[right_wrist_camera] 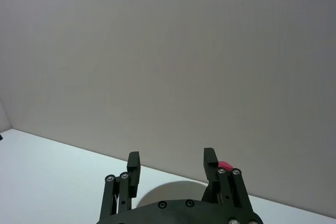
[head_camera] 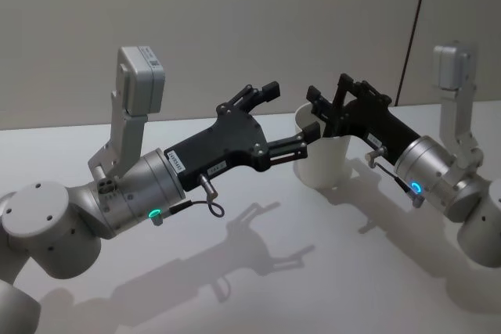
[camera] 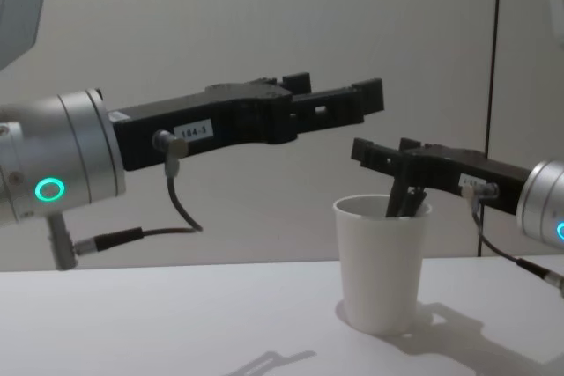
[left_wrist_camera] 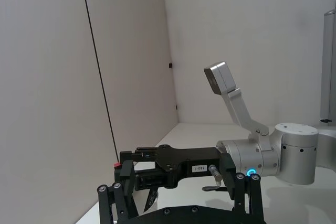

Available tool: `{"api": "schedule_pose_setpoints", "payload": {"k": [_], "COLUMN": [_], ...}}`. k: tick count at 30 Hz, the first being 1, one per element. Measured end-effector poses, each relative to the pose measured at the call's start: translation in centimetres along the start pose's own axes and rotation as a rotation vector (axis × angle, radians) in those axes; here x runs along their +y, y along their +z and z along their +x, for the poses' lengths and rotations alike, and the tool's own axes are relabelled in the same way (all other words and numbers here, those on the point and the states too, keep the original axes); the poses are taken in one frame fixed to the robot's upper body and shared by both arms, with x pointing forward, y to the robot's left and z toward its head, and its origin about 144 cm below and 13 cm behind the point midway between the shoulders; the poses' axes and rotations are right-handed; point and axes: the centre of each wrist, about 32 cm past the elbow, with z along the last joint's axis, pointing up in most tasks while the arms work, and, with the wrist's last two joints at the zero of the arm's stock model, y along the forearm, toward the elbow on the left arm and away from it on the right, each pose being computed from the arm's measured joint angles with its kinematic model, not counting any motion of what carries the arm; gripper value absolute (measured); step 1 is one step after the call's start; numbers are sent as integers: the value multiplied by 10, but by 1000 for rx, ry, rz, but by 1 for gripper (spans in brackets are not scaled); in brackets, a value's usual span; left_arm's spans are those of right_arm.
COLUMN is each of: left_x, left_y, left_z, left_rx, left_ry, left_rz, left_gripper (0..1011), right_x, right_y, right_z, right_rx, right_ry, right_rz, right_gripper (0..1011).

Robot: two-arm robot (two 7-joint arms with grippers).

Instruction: Place the pen into the pen holder.

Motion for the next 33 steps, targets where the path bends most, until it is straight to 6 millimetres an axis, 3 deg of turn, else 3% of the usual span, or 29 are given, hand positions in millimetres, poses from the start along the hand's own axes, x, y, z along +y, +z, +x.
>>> {"api": "schedule_pose_setpoints", "payload": {"k": [7,11,26,33], "left_x": [0,0,0,0], "left_y": [0,0,0,0], "left_z": [0,0,0,0], "left_rx": [0,0,0,-3], "left_ry": [0,0,0,8], "left_rz": [0,0,0,3], "left_gripper": [1001,1001,1001,1001], "right_x": [-3,-6,-36,-39], "right_y": [3,7,28,27], "right_z": [-1,-2,-7,-7], "right_rx": [21,44,157,148], "right_ry": [3,5,-24,-32], "right_rz": [19,45,159,152], "right_gripper": [928,1002,1002,1002]}}
